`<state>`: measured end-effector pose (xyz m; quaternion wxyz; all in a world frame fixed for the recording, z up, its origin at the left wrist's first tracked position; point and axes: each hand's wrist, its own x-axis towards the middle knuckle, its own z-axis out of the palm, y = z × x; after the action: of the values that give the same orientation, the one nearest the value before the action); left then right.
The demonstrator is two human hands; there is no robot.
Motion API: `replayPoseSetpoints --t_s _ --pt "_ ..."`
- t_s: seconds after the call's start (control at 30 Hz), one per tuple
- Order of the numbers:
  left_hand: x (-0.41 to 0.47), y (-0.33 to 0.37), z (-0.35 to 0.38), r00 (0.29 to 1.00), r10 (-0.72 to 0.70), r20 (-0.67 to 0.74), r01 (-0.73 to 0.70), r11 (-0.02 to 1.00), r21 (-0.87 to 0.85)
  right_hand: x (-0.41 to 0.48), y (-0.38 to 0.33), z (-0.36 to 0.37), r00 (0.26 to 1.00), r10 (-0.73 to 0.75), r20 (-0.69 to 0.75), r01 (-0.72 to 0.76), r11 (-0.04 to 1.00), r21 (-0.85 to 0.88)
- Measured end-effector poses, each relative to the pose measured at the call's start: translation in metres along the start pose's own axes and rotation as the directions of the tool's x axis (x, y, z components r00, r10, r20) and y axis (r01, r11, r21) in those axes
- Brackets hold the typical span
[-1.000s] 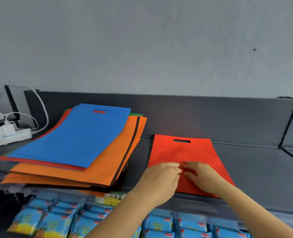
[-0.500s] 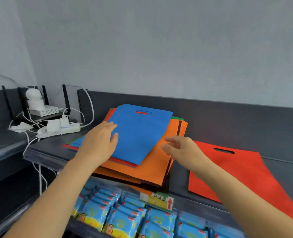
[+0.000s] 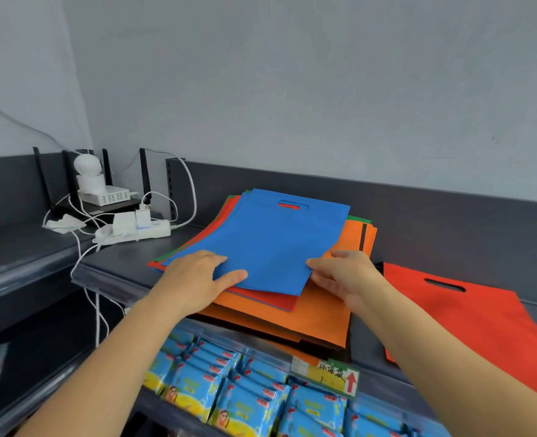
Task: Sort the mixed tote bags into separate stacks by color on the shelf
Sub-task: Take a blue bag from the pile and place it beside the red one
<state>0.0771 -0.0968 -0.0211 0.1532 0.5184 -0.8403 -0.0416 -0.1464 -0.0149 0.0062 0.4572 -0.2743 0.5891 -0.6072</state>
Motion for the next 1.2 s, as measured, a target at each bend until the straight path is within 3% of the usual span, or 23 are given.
replayPoseSetpoints --t_s 0.07,0.17,0.3,0.37,0.47,0.67,0.87,1.03,1.2 --pt "0.001 0.001 -0.004 0.995 0.101 0.028 -0.1 0.995 -0.023 0.003 -0.009 0.002 0.999 -0.029 -0.017 0.03 0.998 0.051" --pt "0.0 0.008 -0.009 0.971 0.235 0.054 -0.219 0.952 -0.214 0.003 -0.023 0.005 0.999 -0.041 -0.003 0.041 0.992 0.123" --pt "0.005 0.013 -0.005 0.956 0.275 -0.103 -0.29 0.937 -0.192 0.001 -0.033 0.009 0.998 -0.03 0.05 0.023 0.989 0.144" --pt "0.009 0.015 -0.005 0.952 0.227 -0.206 -0.267 0.944 -0.195 0.003 -0.032 0.009 0.999 -0.042 0.014 0.041 0.998 0.049" --pt "0.012 0.018 -0.006 0.965 0.084 -0.247 -0.154 0.947 -0.281 0.011 -0.019 0.002 0.997 -0.032 -0.072 0.024 0.995 -0.1" --pt "0.017 0.021 -0.004 0.976 -0.039 -0.213 -0.03 0.95 -0.312 0.011 0.002 -0.005 0.998 0.054 0.027 -0.052 0.996 -0.077" --pt "0.013 0.024 -0.005 0.971 0.005 -0.237 -0.075 0.956 -0.284 0.009 -0.006 0.008 0.998 -0.041 -0.037 0.041 0.999 -0.005" --pt "0.011 0.013 -0.01 0.964 0.085 -0.251 -0.136 0.971 -0.195 0.007 -0.026 0.013 0.999 -0.044 -0.002 0.044 0.988 0.149" --pt "0.002 0.014 -0.013 0.973 0.22 -0.071 -0.228 0.961 -0.158 0.007 -0.033 0.015 0.999 -0.024 0.035 0.015 0.971 0.239"
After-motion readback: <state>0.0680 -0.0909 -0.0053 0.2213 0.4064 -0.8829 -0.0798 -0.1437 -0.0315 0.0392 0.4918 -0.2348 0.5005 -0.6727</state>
